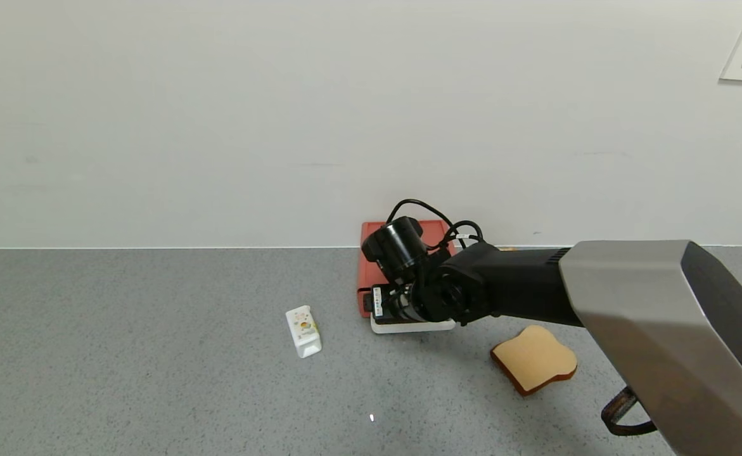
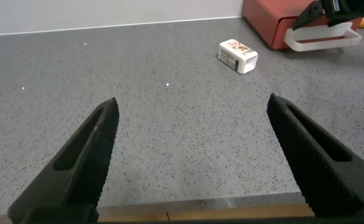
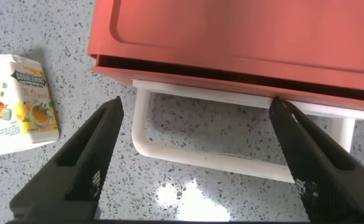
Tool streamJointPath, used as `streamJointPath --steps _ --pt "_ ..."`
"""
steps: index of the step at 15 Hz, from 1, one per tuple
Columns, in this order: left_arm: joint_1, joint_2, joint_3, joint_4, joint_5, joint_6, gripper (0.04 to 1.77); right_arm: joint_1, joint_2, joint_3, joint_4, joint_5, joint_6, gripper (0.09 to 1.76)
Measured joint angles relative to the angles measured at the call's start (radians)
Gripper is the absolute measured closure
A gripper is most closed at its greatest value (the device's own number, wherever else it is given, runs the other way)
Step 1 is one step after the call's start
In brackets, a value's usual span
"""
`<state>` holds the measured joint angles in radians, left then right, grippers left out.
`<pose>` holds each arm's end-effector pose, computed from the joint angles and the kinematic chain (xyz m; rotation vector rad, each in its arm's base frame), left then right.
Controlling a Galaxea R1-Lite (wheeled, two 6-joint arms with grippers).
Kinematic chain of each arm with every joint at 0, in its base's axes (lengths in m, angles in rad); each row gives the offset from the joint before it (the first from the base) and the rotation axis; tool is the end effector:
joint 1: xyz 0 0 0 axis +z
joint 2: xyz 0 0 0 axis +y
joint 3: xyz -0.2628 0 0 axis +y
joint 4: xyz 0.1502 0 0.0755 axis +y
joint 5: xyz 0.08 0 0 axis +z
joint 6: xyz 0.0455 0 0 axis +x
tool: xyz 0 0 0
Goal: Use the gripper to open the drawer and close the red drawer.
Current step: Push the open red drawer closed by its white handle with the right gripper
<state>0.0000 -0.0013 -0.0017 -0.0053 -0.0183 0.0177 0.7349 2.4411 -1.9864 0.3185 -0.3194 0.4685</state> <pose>0.0127 -0.0008 0.0767 0.0178 -0.0085 -0.0182 0.3488 0.2959 0.0852 0.0530 0.7411 0.2260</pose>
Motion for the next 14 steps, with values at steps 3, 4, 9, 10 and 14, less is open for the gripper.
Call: streamJointPath --steps 3,4,9,10,14 --pt "0.0 0.0 0.0 0.0 0.0 0.0 0.09 -0.006 0.005 0.0 -0.017 0.0 -0.016 0.14" --pt "0.0 0.0 0.0 0.0 0.0 0.0 0.09 -0.007 0.007 0.0 -0.021 0.0 -0.02 0.14" --pt "0.0 0.0 0.0 0.0 0.0 0.0 0.09 -0.008 0.01 0.0 -0.026 0.001 -0.022 0.14" --pt "0.0 0.0 0.0 0.0 0.0 0.0 0.09 -0.008 0.01 0.0 -0.026 0.001 -0.022 0.14" --pt "0.0 0.0 0.0 0.0 0.0 0.0 0.09 -0.008 0.01 0.0 -0.023 0.002 -0.022 0.14"
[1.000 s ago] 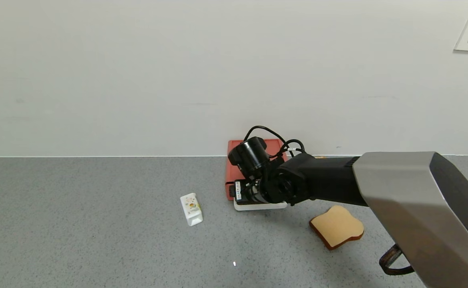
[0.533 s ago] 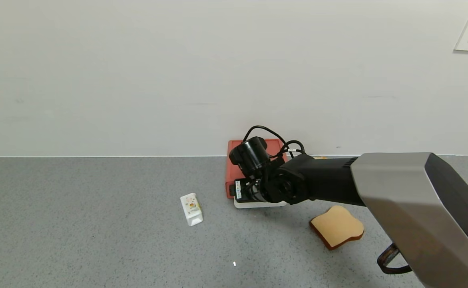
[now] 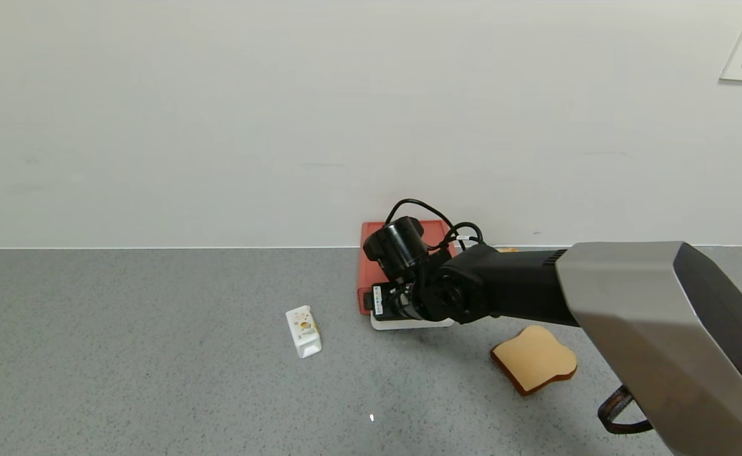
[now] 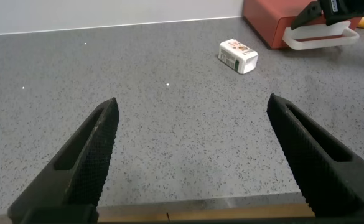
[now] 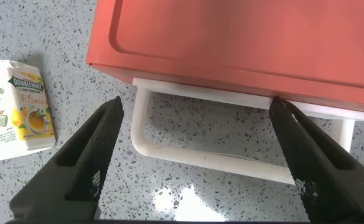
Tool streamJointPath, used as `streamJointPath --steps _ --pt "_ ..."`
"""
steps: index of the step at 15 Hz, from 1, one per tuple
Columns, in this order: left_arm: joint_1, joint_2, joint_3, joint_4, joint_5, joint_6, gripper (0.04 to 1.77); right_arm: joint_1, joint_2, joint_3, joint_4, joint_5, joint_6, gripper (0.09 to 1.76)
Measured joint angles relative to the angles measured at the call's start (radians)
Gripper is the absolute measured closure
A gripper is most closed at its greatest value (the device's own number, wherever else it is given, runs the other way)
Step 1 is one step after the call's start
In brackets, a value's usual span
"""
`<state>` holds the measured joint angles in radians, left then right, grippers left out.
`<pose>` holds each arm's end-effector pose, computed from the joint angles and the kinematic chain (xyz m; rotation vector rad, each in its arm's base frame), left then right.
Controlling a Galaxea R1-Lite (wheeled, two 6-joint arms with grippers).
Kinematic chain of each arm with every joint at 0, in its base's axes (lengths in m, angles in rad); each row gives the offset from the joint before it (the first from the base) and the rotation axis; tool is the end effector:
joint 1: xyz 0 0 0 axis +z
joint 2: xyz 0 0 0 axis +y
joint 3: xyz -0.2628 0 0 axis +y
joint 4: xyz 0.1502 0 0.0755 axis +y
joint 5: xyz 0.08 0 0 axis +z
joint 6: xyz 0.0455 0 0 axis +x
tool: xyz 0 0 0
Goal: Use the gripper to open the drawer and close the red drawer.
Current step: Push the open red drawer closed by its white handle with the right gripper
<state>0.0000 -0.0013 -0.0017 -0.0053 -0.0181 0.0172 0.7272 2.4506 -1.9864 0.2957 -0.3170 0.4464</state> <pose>0.0127 -0.0008 0.0767 0.0173 -0.0085 -0.0180 0.3530 0.2952 0.0829 0.0428 0.7284 0.2322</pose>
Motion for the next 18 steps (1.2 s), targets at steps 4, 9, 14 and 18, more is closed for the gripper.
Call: streamJointPath --steps 4,9,14,18 --pt "0.0 0.0 0.0 0.0 0.0 0.0 0.09 0.002 -0.003 0.0 0.007 0.0 -0.001 0.14" --pt "0.0 0.0 0.0 0.0 0.0 0.0 0.09 0.009 -0.025 0.008 0.044 0.001 0.0 0.14" --pt "0.0 0.0 0.0 0.0 0.002 0.0 0.09 0.02 -0.126 0.034 0.169 0.004 -0.002 0.14" --pt "0.0 0.0 0.0 0.0 0.002 0.0 0.09 0.009 -0.306 0.188 0.164 0.088 -0.08 0.14"
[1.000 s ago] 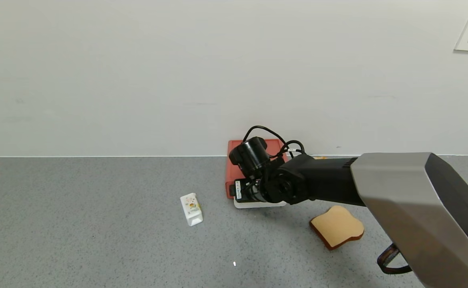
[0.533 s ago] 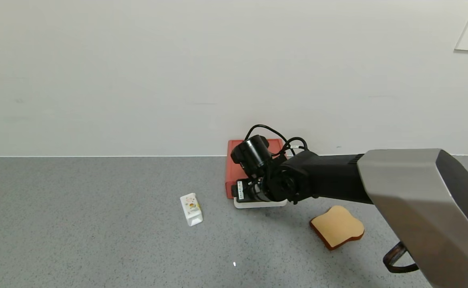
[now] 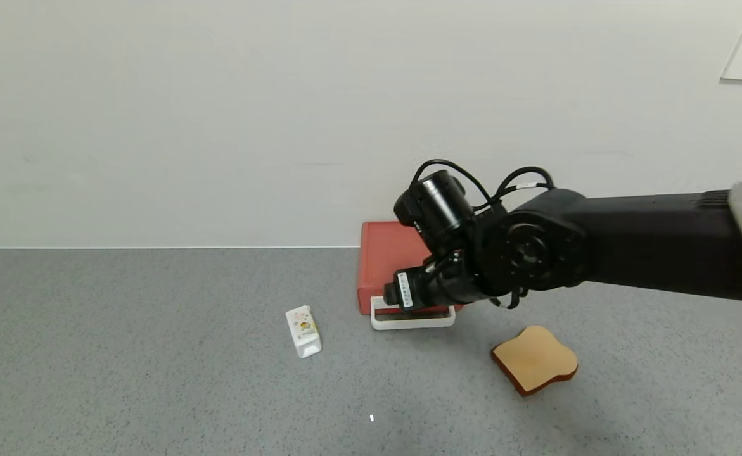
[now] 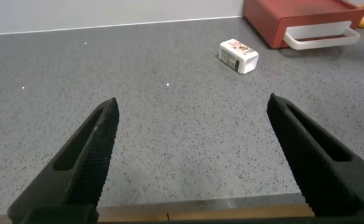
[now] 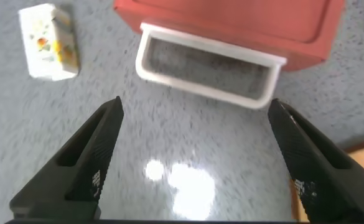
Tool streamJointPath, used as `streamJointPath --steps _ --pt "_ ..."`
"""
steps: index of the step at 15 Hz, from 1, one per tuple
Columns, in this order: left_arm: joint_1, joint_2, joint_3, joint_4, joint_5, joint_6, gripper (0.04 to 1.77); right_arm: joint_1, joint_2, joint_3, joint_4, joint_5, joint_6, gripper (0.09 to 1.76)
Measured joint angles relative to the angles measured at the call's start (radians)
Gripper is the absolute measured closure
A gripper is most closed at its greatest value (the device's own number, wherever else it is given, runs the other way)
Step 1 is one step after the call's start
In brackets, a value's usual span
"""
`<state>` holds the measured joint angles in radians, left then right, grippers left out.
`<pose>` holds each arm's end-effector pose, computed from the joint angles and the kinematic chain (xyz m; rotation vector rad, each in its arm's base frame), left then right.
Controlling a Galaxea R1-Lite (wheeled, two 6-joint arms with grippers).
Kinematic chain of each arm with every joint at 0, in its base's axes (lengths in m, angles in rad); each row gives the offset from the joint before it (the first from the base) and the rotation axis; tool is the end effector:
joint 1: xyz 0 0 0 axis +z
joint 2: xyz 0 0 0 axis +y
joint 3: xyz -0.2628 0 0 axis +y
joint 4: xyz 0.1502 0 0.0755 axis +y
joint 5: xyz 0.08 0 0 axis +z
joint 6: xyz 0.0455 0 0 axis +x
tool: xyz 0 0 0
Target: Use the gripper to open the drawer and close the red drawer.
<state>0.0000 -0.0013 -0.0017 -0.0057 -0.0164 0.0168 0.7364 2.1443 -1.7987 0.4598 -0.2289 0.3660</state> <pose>0.0127 -0.0007 0.0767 0.0169 -0.0088 -0.0163 0.3000 0.2581 0.1513 -0.0346 0.7909 0.3382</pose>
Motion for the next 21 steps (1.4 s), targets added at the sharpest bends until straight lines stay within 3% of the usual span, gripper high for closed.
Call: streamJointPath --steps 5,12,21 --pt "0.0 0.0 0.0 0.0 0.0 0.0 0.09 -0.06 -0.282 0.331 -0.18 0.126 -0.16 0.14" --pt "0.0 0.0 0.0 0.0 0.0 0.0 0.09 -0.151 -0.616 0.665 -0.277 0.201 -0.237 0.14" --pt "0.0 0.0 0.0 0.0 0.0 0.0 0.09 -0.253 -1.051 0.941 -0.32 0.203 -0.235 0.14"
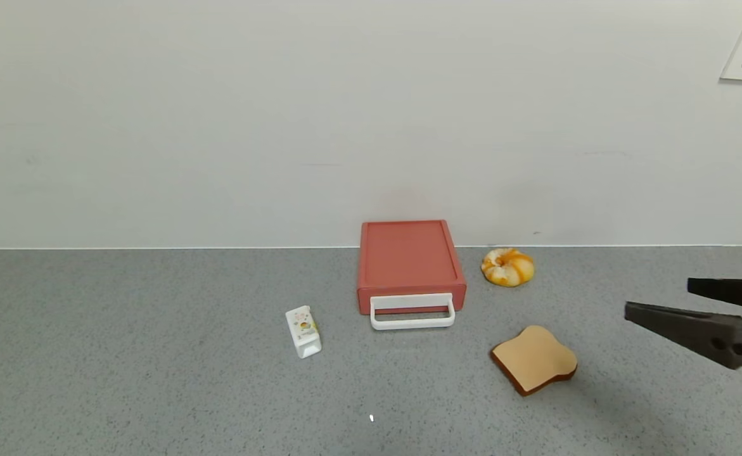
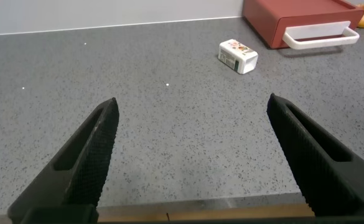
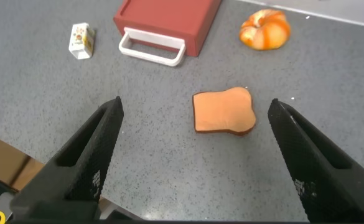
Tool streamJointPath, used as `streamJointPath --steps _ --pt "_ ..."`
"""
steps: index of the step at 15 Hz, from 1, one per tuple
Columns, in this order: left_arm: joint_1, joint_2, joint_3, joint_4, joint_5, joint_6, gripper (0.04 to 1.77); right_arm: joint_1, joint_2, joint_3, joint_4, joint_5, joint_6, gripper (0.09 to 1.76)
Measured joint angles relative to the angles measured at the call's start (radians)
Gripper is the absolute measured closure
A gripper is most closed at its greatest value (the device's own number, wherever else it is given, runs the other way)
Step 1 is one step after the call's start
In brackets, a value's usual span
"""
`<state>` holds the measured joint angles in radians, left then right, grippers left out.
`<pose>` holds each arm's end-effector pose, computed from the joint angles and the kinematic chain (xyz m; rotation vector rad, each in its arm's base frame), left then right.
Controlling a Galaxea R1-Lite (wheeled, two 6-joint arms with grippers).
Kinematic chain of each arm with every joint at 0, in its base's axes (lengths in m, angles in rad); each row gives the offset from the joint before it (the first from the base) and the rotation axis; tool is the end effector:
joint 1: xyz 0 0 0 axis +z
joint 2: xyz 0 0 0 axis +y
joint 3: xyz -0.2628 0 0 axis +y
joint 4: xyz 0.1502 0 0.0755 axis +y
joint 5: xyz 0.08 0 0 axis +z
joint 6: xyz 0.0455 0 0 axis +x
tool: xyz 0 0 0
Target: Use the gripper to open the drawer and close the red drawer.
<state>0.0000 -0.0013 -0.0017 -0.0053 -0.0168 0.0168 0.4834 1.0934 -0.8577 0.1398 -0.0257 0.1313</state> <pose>0.0127 -0.0008 0.0767 0.0169 -0.0084 -0.0167 0.1419 0.0732 0.2257 0.0322 0.3953 0.4271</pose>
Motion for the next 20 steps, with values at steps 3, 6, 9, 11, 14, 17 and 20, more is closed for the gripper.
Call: streamJointPath --steps 3,6,9,11,14,17,20 --pt "0.0 0.0 0.0 0.0 0.0 0.0 0.09 -0.027 -0.157 0.052 0.018 -0.023 0.001 0.14" --pt "0.0 0.0 0.0 0.0 0.0 0.0 0.09 -0.079 -0.314 0.103 0.054 -0.075 0.001 0.14" --pt "0.0 0.0 0.0 0.0 0.0 0.0 0.09 -0.139 -0.476 0.135 0.158 -0.109 0.001 0.14" --pt "0.0 0.0 0.0 0.0 0.0 0.0 0.09 -0.182 -0.573 0.14 0.239 -0.117 0.002 0.14" --pt "0.0 0.0 0.0 0.0 0.0 0.0 0.09 -0.312 -0.672 0.145 0.26 -0.115 0.001 0.14" --pt "0.0 0.0 0.0 0.0 0.0 0.0 0.09 -0.442 -0.763 0.151 0.313 -0.073 0.001 0.14" --pt "0.0 0.0 0.0 0.0 0.0 -0.001 0.09 -0.491 -0.861 0.166 0.384 -0.029 -0.003 0.14"
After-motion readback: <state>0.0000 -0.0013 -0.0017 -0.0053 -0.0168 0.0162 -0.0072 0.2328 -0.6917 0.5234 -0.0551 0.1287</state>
